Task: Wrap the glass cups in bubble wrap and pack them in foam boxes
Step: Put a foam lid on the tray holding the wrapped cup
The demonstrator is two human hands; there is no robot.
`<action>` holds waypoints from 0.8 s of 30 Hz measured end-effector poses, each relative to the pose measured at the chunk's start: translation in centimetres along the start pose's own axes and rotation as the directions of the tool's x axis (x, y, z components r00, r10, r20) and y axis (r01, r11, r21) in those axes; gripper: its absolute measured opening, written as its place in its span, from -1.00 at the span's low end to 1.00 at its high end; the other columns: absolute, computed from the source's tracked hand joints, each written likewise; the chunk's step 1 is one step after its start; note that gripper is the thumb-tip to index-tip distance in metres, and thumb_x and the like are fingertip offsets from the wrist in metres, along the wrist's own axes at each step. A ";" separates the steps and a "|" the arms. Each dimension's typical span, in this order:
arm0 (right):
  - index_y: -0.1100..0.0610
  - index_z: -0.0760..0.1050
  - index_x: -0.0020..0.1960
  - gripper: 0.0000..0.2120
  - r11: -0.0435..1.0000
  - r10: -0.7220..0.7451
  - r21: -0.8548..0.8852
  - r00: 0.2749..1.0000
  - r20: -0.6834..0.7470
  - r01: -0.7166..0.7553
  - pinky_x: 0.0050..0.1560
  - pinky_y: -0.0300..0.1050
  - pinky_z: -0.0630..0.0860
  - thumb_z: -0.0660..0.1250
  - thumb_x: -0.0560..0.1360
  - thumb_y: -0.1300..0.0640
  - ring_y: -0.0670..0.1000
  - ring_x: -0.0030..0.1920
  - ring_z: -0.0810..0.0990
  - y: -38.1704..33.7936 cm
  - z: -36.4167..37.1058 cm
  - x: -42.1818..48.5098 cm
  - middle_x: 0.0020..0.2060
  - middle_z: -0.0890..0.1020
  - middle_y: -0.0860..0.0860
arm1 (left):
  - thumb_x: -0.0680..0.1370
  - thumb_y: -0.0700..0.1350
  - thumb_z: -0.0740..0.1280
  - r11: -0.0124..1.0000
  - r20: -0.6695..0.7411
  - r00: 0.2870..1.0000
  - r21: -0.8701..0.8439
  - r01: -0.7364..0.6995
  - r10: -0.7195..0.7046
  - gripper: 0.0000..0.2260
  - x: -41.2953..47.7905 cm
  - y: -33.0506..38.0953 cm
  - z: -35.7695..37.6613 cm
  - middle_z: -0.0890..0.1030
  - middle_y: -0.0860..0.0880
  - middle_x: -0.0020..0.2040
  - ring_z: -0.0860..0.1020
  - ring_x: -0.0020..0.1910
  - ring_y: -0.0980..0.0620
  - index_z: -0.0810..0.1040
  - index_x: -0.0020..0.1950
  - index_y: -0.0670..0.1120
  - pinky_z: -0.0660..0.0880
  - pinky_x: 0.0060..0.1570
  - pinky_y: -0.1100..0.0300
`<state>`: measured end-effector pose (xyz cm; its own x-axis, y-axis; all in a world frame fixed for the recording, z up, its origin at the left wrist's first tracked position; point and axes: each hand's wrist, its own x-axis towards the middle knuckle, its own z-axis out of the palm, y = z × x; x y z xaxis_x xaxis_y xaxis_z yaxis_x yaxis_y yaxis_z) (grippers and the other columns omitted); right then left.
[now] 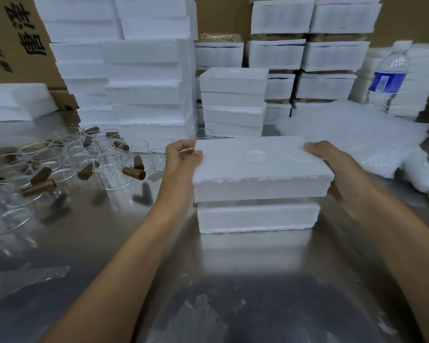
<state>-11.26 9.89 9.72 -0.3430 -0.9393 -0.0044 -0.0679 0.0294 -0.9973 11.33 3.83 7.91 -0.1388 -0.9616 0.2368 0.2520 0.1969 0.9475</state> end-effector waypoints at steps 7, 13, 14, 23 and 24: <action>0.20 0.53 0.18 -0.52 0.999 0.023 0.039 1.000 0.013 -0.024 0.24 0.08 0.43 0.39 0.40 -0.11 0.13 0.03 0.60 0.1 0.2 -0.2 0.06 0.65 0.11 | 0.60 -0.14 0.19 0.999 0.018 1.000 0.039 0.020 -0.021 -0.88 0.0 -0.1 0.0 0.53 0.10 -0.09 0.54 -0.21 0.22 0.44 -0.01 0.09 0.42 -0.14 0.25; 0.14 0.60 0.00 -0.73 0.991 0.053 0.119 0.998 0.032 -0.057 -0.12 -0.16 0.56 0.38 0.43 -0.04 0.02 -0.16 0.65 0.3 0.3 -0.1 -0.19 0.70 0.03 | 0.49 0.01 0.26 0.996 0.050 0.999 0.086 0.008 -0.013 -0.84 -0.3 0.2 -0.1 0.52 0.08 0.10 0.51 0.05 0.08 0.45 0.06 0.15 0.40 0.08 0.11; 0.11 0.59 -0.07 -0.79 0.992 0.047 0.120 0.998 0.030 -0.050 -0.32 -0.27 0.51 0.37 0.44 -0.03 -0.06 -0.29 0.64 0.3 0.3 0.0 -0.29 0.68 -0.02 | 0.45 0.04 0.25 0.996 0.051 0.999 0.094 -0.004 -0.001 -0.80 -0.4 0.2 -0.1 0.51 0.09 0.11 0.49 0.09 0.07 0.45 0.06 0.15 0.39 0.13 0.10; 0.08 0.61 -0.13 -0.83 0.983 0.071 0.170 0.997 0.036 -0.076 -0.24 -0.20 0.48 0.36 0.45 -0.01 -0.06 -0.32 0.64 0.6 0.2 0.4 -0.29 0.69 -0.03 | 0.52 -0.09 0.27 0.991 0.042 0.993 0.070 -0.114 0.111 -0.87 -0.6 0.1 0.1 0.54 0.17 -0.03 0.55 -0.11 0.25 0.45 0.04 0.09 0.45 -0.13 0.36; 0.08 0.61 -0.14 -0.84 0.982 0.075 0.173 0.997 0.026 -0.078 -0.25 -0.19 0.48 0.36 0.45 -0.01 -0.06 -0.34 0.64 0.6 0.2 0.4 -0.31 0.69 -0.03 | 0.47 -0.07 0.28 0.989 0.046 0.991 0.068 -0.130 0.127 -0.84 -0.6 0.2 0.1 0.54 0.17 -0.04 0.55 -0.14 0.27 0.45 0.03 0.09 0.45 -0.17 0.40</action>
<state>-11.27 9.44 9.07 -0.3226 -0.9431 -0.0806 0.1217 0.0431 -0.9916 11.32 4.51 7.96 -0.1494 -0.9191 0.3647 0.2024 0.3325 0.9211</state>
